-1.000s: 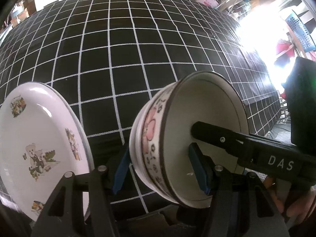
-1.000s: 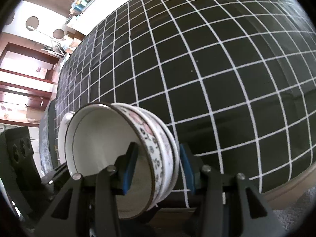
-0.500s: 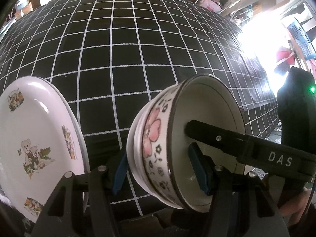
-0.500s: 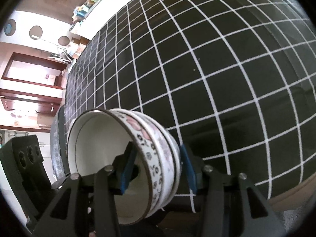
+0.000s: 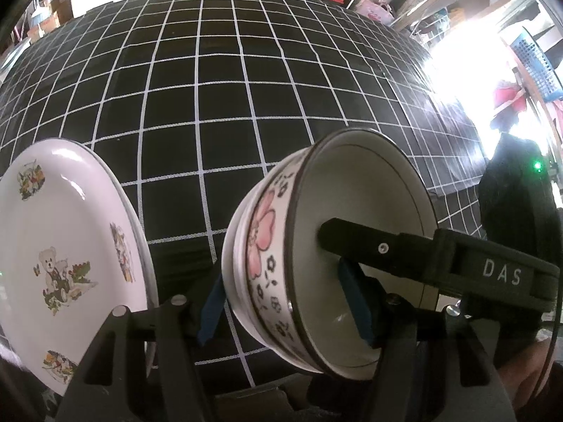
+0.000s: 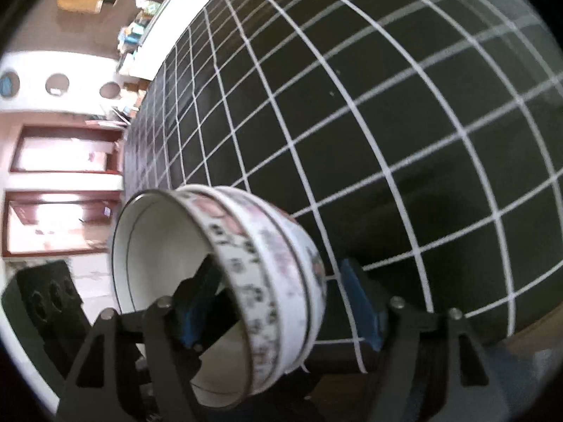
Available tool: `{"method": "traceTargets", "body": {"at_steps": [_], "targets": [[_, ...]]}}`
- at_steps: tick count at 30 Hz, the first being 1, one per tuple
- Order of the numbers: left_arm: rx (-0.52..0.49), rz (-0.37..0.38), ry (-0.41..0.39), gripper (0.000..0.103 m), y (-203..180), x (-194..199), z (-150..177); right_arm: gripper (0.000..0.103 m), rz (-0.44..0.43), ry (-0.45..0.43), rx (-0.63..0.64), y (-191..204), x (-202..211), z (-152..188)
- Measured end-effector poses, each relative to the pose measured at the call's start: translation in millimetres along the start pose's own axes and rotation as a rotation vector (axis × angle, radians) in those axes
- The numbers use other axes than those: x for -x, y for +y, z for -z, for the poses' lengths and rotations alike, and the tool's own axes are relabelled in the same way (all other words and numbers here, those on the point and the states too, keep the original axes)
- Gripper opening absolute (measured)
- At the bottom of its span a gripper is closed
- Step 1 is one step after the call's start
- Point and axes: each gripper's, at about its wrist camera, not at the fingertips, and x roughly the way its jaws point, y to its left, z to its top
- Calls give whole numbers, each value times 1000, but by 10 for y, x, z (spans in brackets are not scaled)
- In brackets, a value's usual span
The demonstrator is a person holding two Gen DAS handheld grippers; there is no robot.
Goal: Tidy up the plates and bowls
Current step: 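Carry the bowl stack with both grippers over the cartoon-print plate stack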
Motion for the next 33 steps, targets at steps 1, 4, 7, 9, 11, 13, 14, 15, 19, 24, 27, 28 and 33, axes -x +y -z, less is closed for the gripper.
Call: {"method": "traceTargets", "body": {"at_steps": [1, 4, 7, 9, 11, 13, 14, 15, 19, 24, 27, 28, 33], "targets": [[-2, -2, 0, 60, -12, -4, -1, 65, -8, -4, -9, -21, 14, 14], [7, -5, 4, 60, -14, -7, -7, 61, 28, -23, 26, 59, 90, 59], [2, -10, -6, 61, -29, -9, 2, 61, 49, -29, 24, 71, 127, 84], [10, -6, -3, 61, -37, -11, -2, 61, 62, -31, 21, 85, 139, 118], [9, -4, -14, 61, -47, 34, 14, 61, 81, -28, 20, 132, 127, 136], [3, -5, -38, 61, -44, 147, 28, 61, 85, -38, 26, 170, 185, 164], [5, -4, -44, 61, -44, 188, 14, 61, 81, -43, 28, 217, 208, 156], [7, -5, -50, 61, -47, 237, -2, 61, 79, -45, 29, 266, 208, 148], [41, 7, -76, 61, 49, 501, -60, 61, 93, -46, 53, 538, 280, 152], [97, -13, -126, 61, 355, 863, -99, 61, 103, -26, 141, 1003, 220, 139], [145, -31, -141, 61, 655, 1028, -64, 61, 103, -5, 198, 1315, 47, 156], [163, -38, -146, 61, 771, 1070, -45, 61, 104, 4, 213, 1396, -25, 164], [234, -67, -144, 61, 1200, 1120, 60, 61, 111, 61, 286, 1769, -471, 235]]}}
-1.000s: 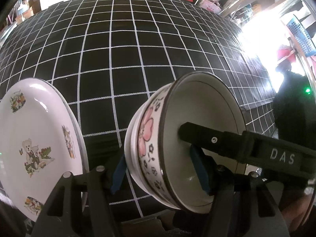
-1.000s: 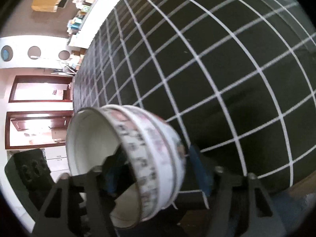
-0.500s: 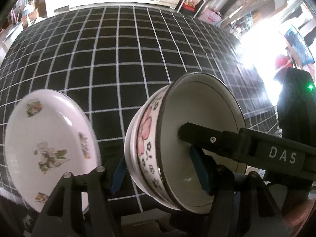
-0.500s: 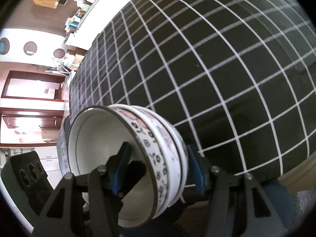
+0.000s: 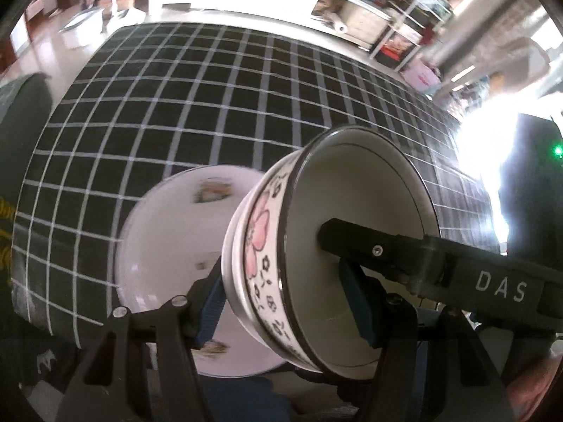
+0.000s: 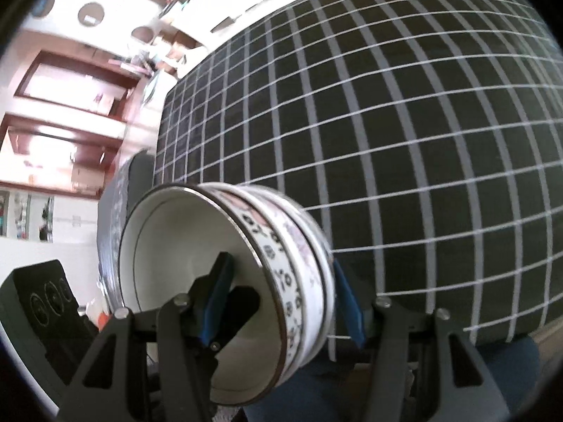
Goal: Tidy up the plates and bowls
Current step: 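Carry the bowl stack with both grippers over the cartoon-print plate stack, then lower the bowl stack onto the cartoon-print plate with both grippers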
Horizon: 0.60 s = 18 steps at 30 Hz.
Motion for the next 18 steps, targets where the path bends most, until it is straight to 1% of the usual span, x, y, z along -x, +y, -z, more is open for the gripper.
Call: {"method": "traceTargets", "body": {"at_steps": [4, 7, 9, 12, 18], "targets": [[43, -10, 19, 61, 260, -101, 10, 61, 19, 41, 30, 198, -282, -63], [59, -9, 29, 61, 396, -136, 25, 61, 41, 62, 50, 295, -445, -91], [64, -9, 33, 61, 423, -151, 29, 61, 56, 73, 58, 328, -538, -101], [63, -8, 38, 61, 432, -173, 11, 61, 70, 78, 59, 365, -597, -102], [53, -6, 29, 60, 428, -190, 3, 61, 81, 69, 62, 317, -554, -57]]}}
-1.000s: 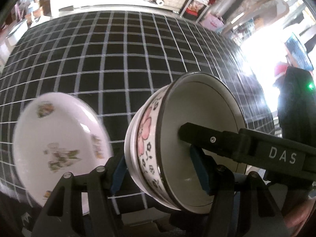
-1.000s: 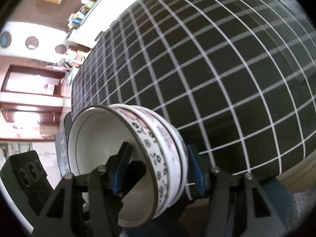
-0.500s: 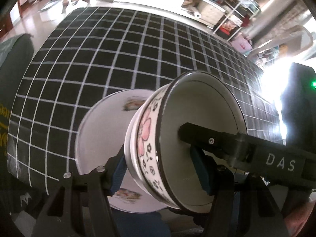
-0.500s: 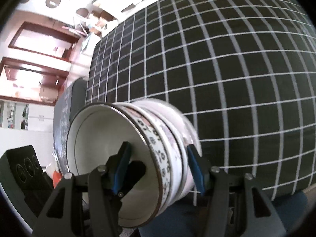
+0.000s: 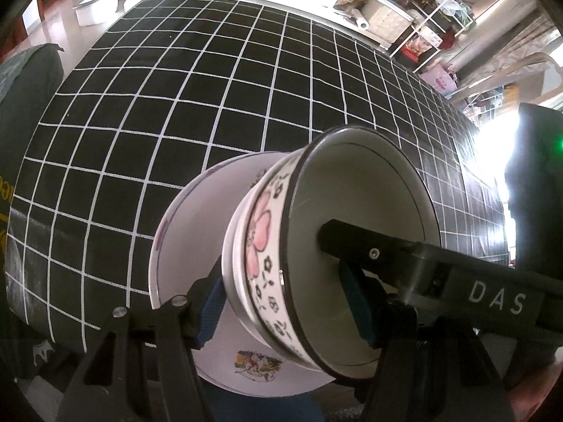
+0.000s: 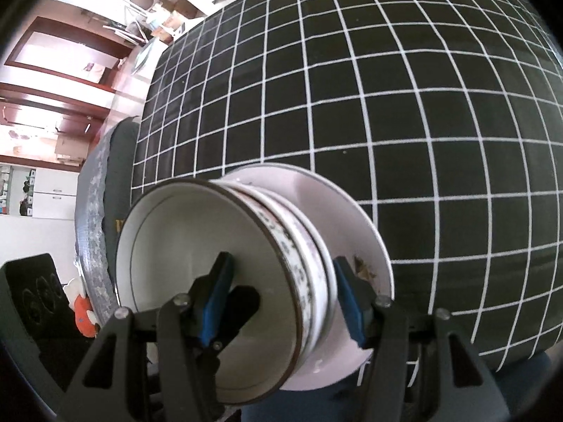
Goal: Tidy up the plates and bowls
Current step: 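Lower the bowl stack onto the cartoon-print plate with both grippers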
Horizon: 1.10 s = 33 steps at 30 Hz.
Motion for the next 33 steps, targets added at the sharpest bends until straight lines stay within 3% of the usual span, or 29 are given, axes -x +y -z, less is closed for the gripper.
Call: {"method": "traceTargets", "body": {"at_steps": [10, 20, 29, 33], "targets": [[-34, -29, -29, 60, -36, 4, 51, 59, -22, -9, 14, -51, 21, 51], [-44, -86, -112, 60, 25, 347, 33, 59, 11, -100, 99, 41, 284, 74], [-98, -127, -284, 60, -197, 1037, 241, 59, -28, -223, 106, 36, 800, 278], [-141, -178, -403, 60, -431, 1385, 472, 59, -15, -338, 133, 68, 1140, 542]]}}
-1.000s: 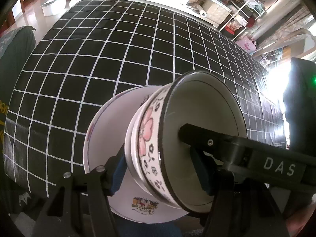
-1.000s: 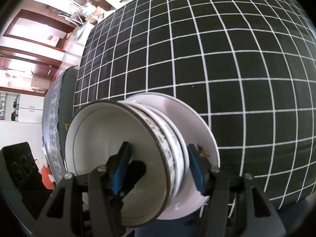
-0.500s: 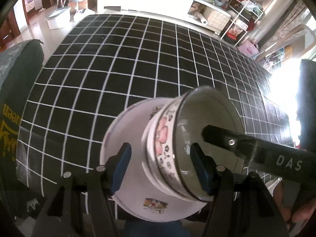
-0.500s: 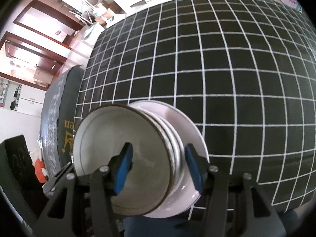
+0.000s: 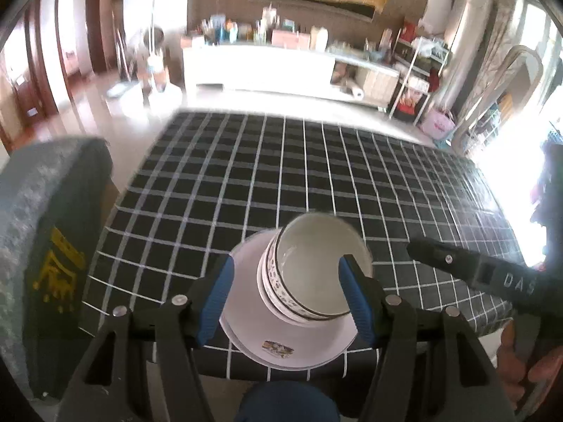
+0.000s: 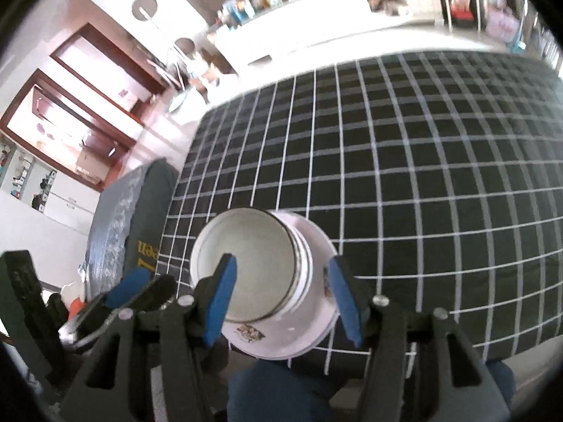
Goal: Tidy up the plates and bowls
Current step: 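Lower the bowl stack onto the cartoon-print plate with both grippers, then open both grippers and withdraw them from the stacked dishes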
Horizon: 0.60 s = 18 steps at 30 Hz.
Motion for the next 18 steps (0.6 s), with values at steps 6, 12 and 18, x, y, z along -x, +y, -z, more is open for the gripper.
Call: {"method": "traceTargets", "body": {"at_steps": [6, 12, 18], "targets": [[-53, -35, -106, 60, -228, 447, 127, 59, 121, -170, 110, 160, 537, 246], [-84, -60, -186, 60, -396, 759, 226, 59, 284, -311, 221, 361, 958, 506], [-101, -53, -232, 60, -441, 1015, 394, 59, 390, -379, 288, 421, 1149, 735]]}}
